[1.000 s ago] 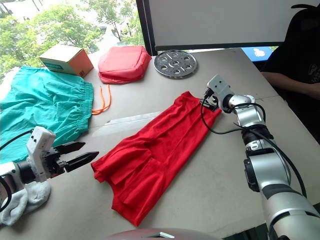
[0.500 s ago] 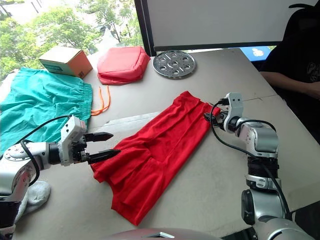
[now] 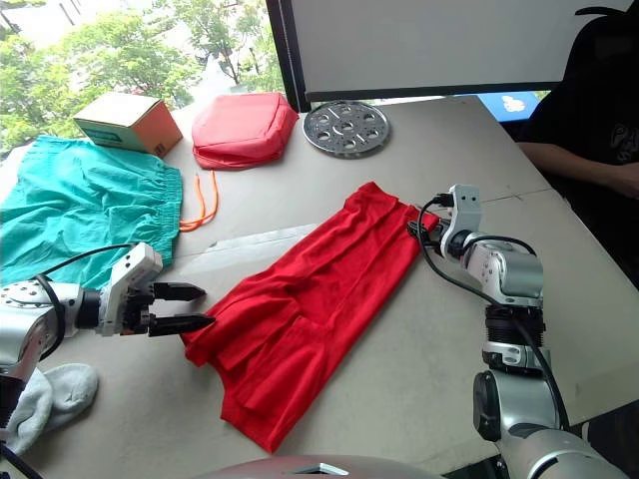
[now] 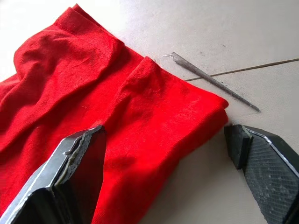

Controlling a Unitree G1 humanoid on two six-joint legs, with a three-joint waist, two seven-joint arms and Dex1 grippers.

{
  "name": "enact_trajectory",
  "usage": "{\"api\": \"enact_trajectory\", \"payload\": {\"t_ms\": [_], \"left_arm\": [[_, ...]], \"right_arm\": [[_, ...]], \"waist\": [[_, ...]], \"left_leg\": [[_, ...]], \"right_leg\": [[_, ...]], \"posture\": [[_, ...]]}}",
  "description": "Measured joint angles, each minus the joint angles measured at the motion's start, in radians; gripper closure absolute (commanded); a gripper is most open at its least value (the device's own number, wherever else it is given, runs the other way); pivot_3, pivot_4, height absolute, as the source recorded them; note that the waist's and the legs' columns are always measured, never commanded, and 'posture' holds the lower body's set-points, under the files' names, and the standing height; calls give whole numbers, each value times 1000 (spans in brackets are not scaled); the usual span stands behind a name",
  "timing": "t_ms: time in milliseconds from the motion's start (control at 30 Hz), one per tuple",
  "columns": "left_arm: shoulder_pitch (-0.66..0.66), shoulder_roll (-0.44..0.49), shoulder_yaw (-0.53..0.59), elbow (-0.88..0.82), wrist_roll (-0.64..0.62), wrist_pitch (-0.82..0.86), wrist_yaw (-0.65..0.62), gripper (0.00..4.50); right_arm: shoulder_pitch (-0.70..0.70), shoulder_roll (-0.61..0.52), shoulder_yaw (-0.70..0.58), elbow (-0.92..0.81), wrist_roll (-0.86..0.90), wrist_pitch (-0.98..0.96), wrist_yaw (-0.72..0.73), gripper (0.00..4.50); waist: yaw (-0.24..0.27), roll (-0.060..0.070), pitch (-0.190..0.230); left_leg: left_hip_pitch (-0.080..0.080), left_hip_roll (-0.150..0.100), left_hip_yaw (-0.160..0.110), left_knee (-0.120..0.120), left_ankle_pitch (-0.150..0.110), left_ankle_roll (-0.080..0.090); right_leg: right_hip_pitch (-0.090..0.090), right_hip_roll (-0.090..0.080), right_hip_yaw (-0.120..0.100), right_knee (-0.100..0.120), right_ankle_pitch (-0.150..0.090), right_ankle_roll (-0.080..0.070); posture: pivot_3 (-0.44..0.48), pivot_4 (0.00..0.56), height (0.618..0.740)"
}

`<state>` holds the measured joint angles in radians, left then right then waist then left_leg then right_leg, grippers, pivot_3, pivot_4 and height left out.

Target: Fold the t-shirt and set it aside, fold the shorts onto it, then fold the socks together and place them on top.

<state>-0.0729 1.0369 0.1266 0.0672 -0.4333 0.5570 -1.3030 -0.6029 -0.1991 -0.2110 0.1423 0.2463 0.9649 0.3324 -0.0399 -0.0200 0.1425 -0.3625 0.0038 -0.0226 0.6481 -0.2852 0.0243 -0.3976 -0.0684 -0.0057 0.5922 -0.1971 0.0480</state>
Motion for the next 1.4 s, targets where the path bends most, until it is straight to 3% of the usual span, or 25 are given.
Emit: {"api": "enact_trajectory", "payload": {"t_ms": [67,200,233,267,333,700,967,1233,1400], "left_arm": [[16,4,-1,-12,12,-12,3,972],[69,16,-9,-49,61,-72,37,2900],[71,14,-7,-51,67,-75,49,3111],[77,14,-3,-55,70,-75,63,3794],[117,10,19,-85,61,-62,73,4465],[379,-121,205,-336,-103,126,214,4465],[591,-275,332,-574,-185,235,387,4465],[770,-466,330,-808,-248,280,561,4465],[838,-582,322,-869,-254,246,666,4465]], "right_arm": [[-2,1,4,9,3,-8,-3,1043],[-17,-1,22,66,-3,-51,-9,3067],[-19,-3,29,74,-6,-61,-10,3308],[-20,-4,40,83,-8,-72,-9,4054],[-23,-14,54,102,-12,-95,-6,4500],[-57,-90,119,180,-44,-170,23,4500],[-219,-121,210,412,-97,-307,123,4500],[-386,-78,288,699,-182,-476,169,4500],[-462,-30,291,838,-212,-562,179,4500]], "waist": [[0,0,0],[-3,1,0],[-3,1,0],[-4,1,0],[-7,1,0],[-2,1,-1],[-6,1,-1],[-1,0,-1],[-1,1,-1]], "left_leg": [[0,0,0,0,0,0],[2,0,2,-1,0,0],[1,0,2,-1,0,0],[1,0,2,-1,0,0],[2,1,4,-1,0,1],[1,1,3,-1,-1,1],[1,1,4,-1,-1,1],[0,1,3,0,-1,0],[0,1,1,0,-1,0]], "right_leg": [[0,0,0,0,0,0],[0,-1,1,0,0,0],[0,-1,1,0,0,0],[0,-1,1,0,0,0],[0,-1,3,0,0,0],[-1,-2,3,-1,0,0],[-1,-2,3,-1,0,-1],[-1,-4,3,-2,0,-1],[-1,-4,0,-3,0,-1]], "posture": [[0,150,740],[0,150,740],[0,150,740],[0,150,740],[0,150,740],[0,150,740],[0,150,740],[0,150,740],[0,150,740]]}}
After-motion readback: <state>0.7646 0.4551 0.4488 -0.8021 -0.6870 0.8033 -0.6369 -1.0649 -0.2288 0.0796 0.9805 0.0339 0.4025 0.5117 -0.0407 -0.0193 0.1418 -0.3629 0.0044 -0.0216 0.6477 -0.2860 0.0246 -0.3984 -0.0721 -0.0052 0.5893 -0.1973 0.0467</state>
